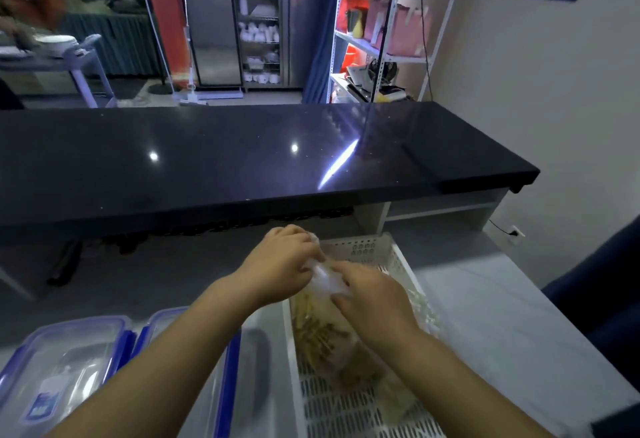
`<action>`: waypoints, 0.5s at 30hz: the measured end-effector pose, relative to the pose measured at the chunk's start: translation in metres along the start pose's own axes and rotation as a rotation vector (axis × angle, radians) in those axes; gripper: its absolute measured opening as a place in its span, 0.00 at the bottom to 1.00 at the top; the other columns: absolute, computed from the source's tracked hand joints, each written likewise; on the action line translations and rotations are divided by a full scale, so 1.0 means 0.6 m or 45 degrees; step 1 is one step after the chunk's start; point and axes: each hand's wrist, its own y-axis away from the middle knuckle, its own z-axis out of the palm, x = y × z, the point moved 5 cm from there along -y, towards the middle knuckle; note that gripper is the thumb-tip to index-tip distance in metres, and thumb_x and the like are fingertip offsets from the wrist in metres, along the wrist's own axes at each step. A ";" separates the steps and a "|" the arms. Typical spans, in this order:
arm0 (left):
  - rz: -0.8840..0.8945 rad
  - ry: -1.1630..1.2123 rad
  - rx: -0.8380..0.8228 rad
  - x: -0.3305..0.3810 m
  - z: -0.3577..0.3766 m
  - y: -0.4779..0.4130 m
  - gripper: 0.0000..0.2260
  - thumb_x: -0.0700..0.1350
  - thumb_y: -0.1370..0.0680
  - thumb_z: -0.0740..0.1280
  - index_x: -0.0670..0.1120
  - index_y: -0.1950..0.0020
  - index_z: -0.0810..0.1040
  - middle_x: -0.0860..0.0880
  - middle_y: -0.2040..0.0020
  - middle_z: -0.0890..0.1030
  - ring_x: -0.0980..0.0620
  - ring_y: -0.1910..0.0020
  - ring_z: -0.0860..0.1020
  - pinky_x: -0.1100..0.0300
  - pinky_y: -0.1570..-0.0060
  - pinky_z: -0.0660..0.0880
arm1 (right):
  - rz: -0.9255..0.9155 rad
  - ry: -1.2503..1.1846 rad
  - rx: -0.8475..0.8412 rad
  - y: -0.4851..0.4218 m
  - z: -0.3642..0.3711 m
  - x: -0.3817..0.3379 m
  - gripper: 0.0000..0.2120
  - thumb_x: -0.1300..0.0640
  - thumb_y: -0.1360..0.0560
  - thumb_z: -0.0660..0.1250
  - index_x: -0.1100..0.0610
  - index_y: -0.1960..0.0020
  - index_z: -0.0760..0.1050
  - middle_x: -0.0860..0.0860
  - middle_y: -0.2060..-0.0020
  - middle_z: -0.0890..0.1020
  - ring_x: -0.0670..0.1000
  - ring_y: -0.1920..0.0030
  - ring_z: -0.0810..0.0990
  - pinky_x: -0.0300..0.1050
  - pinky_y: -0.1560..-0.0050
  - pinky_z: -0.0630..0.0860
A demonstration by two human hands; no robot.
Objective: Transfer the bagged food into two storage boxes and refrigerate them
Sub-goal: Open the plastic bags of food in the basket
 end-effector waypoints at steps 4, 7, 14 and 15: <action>-0.105 0.081 0.104 -0.011 -0.031 0.007 0.02 0.52 0.25 0.65 0.58 0.53 0.76 0.59 0.58 0.75 0.59 0.58 0.75 0.67 0.61 0.69 | 0.117 -0.328 0.106 0.008 -0.025 0.016 0.08 0.59 0.28 0.69 0.47 0.54 0.81 0.39 0.62 0.81 0.40 0.61 0.77 0.34 0.62 0.71; -0.309 0.168 0.262 -0.037 -0.058 0.012 0.01 0.49 0.25 0.64 0.55 0.56 0.76 0.57 0.62 0.76 0.59 0.64 0.74 0.64 0.67 0.70 | 0.267 -0.619 0.178 0.022 -0.053 0.034 0.09 0.62 0.29 0.69 0.47 0.62 0.80 0.42 0.68 0.81 0.41 0.66 0.77 0.33 0.66 0.73; -0.584 0.419 0.429 -0.084 -0.072 0.023 0.05 0.45 0.24 0.64 0.53 0.59 0.74 0.54 0.62 0.77 0.54 0.64 0.75 0.59 0.67 0.70 | 0.473 -0.755 0.179 0.049 -0.085 0.068 0.09 0.62 0.28 0.69 0.52 0.65 0.74 0.45 0.73 0.74 0.44 0.71 0.70 0.34 0.71 0.68; -0.536 0.489 0.406 -0.075 -0.070 0.018 0.03 0.44 0.24 0.65 0.52 0.56 0.75 0.53 0.60 0.78 0.54 0.62 0.76 0.58 0.64 0.72 | 0.475 -0.730 0.176 0.046 -0.089 0.064 0.09 0.62 0.28 0.69 0.51 0.64 0.74 0.45 0.71 0.75 0.45 0.70 0.71 0.35 0.70 0.70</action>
